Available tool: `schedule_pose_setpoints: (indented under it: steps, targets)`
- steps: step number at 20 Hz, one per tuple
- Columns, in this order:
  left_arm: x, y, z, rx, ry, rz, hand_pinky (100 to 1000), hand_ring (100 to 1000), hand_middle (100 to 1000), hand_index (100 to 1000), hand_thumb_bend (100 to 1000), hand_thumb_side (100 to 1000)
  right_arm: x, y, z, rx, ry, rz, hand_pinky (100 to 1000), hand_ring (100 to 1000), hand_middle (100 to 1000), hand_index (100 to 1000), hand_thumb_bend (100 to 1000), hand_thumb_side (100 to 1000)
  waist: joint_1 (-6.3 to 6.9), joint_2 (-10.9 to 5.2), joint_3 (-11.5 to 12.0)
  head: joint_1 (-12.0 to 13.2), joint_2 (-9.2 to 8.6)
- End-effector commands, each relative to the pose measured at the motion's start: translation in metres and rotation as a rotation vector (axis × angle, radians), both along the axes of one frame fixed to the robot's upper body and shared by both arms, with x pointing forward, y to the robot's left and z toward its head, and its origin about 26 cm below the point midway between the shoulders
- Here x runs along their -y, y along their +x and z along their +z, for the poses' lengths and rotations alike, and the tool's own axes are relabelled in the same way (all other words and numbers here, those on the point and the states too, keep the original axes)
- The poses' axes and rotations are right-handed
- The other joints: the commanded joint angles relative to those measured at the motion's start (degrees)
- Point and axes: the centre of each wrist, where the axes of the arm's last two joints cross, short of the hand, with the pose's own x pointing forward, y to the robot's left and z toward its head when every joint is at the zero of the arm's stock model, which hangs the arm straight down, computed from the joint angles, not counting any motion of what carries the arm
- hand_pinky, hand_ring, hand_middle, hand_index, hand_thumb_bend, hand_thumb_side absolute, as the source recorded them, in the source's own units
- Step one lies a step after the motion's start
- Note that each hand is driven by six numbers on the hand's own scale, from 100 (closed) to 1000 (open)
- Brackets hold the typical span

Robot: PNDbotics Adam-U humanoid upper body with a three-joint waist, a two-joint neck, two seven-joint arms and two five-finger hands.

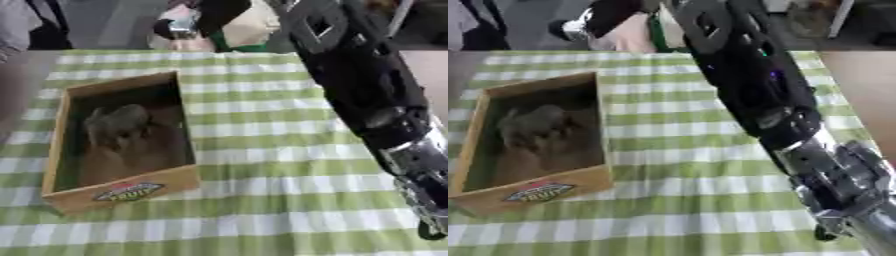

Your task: Pick up objects on the table and place them in the box.

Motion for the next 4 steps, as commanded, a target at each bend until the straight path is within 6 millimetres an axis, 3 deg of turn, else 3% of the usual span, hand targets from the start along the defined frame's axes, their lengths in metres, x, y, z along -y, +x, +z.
schedule_pose_setpoints:
  steps: [1, 4]
  targets:
    - [-0.005, -0.003, 0.006, 0.026, 0.013, 0.022, 423, 577, 623, 696, 339, 826, 0.012, -0.017, 0.017, 0.057, 0.033, -0.018, 822, 882, 819, 936, 100, 768, 0.58, -1.38, -0.72, 1.51, 0.74]
    - [-0.009, -0.003, 0.005, 0.024, 0.011, 0.046, 423, 577, 623, 696, 338, 826, 0.044, -0.027, 0.019, 0.092, 0.109, -0.075, 803, 862, 801, 919, 100, 757, 1.2, -1.48, -2.79, 3.45, 1.4]
